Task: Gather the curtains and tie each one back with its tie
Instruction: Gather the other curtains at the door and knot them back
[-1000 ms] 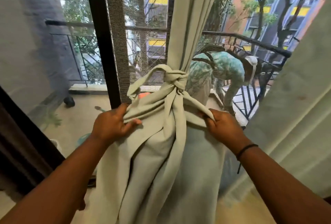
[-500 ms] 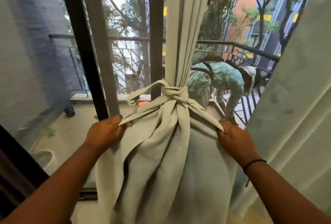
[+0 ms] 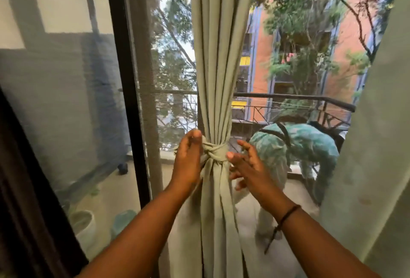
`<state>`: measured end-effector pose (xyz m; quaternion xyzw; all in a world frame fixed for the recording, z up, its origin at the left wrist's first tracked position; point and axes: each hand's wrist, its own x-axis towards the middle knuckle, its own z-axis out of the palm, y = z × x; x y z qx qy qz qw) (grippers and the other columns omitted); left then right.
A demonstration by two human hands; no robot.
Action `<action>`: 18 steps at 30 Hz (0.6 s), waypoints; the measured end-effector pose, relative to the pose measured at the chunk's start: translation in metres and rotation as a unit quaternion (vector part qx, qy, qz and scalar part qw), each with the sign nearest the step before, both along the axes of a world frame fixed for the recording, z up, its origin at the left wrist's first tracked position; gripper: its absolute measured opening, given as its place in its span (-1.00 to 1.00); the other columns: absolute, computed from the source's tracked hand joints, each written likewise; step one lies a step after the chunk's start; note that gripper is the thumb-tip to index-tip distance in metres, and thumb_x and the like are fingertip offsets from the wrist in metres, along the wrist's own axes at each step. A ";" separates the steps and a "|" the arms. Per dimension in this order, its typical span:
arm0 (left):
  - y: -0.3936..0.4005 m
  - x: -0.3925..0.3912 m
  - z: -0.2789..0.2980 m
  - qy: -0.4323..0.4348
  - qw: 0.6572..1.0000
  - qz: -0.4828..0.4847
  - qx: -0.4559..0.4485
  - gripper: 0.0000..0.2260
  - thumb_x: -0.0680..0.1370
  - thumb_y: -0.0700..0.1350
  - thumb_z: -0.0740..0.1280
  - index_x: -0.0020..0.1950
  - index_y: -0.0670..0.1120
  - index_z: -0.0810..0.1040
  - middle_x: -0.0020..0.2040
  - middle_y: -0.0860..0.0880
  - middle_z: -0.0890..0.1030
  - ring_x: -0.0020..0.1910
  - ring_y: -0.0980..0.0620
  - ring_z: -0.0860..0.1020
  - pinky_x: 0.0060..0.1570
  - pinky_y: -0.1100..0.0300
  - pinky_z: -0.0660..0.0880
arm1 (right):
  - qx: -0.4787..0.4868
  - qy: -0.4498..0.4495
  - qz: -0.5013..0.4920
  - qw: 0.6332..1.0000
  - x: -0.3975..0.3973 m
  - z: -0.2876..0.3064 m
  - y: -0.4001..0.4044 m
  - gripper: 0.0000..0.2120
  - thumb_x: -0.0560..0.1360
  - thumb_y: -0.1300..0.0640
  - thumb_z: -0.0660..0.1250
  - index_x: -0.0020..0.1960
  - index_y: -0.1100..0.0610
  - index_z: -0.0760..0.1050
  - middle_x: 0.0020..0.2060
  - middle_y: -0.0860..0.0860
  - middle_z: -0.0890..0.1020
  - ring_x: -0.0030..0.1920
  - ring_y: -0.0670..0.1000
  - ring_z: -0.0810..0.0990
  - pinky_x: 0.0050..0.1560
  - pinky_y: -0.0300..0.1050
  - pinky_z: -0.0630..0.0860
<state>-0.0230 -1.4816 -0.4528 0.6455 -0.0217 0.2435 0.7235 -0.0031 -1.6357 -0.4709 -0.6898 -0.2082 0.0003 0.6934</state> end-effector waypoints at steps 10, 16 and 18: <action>0.012 0.026 0.042 0.056 0.993 0.107 -0.016 -0.86 0.59 -0.19 0.21 0.04 -0.05 0.56 -0.05 -0.04 0.59 -0.11 0.04 0.51 -0.18 0.21 0.42 | -0.033 -0.059 0.003 0.998 0.024 0.025 0.039 -0.68 0.42 0.00 0.45 0.11 -0.07 0.44 0.00 -0.11 0.64 -0.02 -0.16 0.62 0.00 -0.24 0.55; 0.012 0.025 0.067 -0.051 0.992 0.106 0.049 -0.76 0.63 -0.19 0.15 -0.11 0.09 0.49 -0.11 0.11 0.56 -0.06 0.15 0.54 -0.14 0.28 0.46 | -0.008 -0.098 -0.068 0.993 0.036 0.048 0.051 -0.66 0.46 -0.10 0.36 0.17 -0.02 0.41 0.00 -0.09 0.64 -0.03 -0.12 0.64 0.07 -0.06 0.58; 0.017 0.029 0.067 -0.063 0.990 0.116 0.045 -0.76 0.63 -0.21 0.15 -0.11 0.08 0.49 -0.06 0.06 0.57 0.00 0.07 0.55 -0.06 0.22 0.50 | -0.047 -0.141 -0.100 0.984 0.036 0.053 0.060 -0.59 0.50 -0.17 0.25 0.27 -0.01 0.36 0.07 -0.13 0.61 0.04 -0.14 0.60 0.07 -0.19 0.52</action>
